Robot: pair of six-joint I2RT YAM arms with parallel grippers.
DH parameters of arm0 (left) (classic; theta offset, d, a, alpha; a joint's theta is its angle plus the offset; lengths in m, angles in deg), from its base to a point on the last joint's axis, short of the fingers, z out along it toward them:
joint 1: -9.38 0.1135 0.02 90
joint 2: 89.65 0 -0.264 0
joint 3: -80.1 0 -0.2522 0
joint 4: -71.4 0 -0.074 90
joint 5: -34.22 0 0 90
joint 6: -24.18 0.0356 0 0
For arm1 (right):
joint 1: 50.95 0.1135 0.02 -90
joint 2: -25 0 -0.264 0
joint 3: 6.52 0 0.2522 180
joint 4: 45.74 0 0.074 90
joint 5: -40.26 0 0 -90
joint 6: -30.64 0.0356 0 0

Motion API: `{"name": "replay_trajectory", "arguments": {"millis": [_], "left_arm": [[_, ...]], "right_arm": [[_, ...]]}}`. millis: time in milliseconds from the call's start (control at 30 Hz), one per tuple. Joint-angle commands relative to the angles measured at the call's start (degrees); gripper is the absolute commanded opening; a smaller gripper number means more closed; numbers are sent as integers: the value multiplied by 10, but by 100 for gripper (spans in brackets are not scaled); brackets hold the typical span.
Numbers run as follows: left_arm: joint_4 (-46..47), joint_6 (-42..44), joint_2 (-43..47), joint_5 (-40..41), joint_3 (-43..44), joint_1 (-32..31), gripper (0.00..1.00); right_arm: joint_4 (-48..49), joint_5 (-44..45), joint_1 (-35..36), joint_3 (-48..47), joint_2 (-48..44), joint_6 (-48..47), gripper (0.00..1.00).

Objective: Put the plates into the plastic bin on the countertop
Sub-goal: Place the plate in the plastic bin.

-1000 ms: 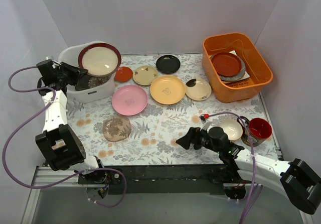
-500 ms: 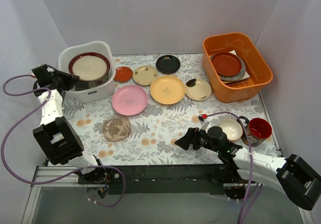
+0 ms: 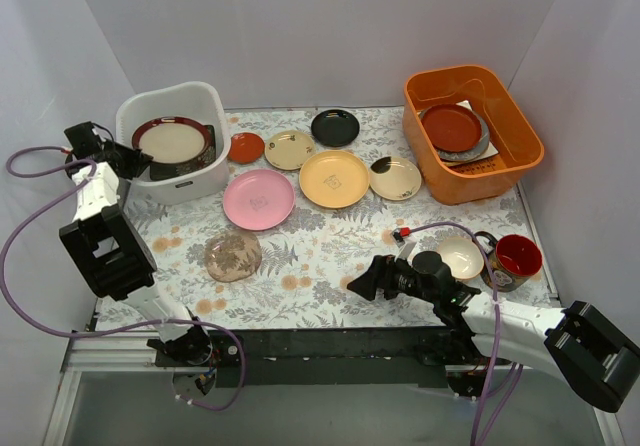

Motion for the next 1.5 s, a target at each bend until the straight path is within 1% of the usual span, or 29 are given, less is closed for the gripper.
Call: {"name": "replay_trajectory", "arguments": {"millis": [0,233,533,600,633,767,900,1000,1267,1300,1467], "left_arm": [[42,-3,-10,-31,65,3,0],[21,3,-62,-42,114,3,0],[18,12,-88,-42,127,-6,0],[14,20,-89,-28,133,-15,1],[14,21,-90,-27,134,-18,4],[8,26,-99,-16,141,-29,13],[9,22,-101,-2,135,-29,16],[8,21,-107,-2,133,-30,22],[10,24,-111,-2,128,-30,30],[10,25,-110,-3,130,-30,32],[10,26,-111,-5,129,-30,36]], "right_arm": [[26,-5,-1,37,2,-4,95],[27,-6,-1,37,6,-4,95],[28,-9,-1,36,11,-4,95],[29,-9,-1,36,11,-2,95],[28,-9,-1,36,11,-2,95],[28,-10,-1,36,13,-2,95],[29,-10,-1,36,14,-2,95],[27,-10,-1,37,14,-3,95],[28,-10,-1,37,14,-3,95],[27,-10,-1,36,14,-3,95],[27,-10,-1,36,16,-2,95]]}}
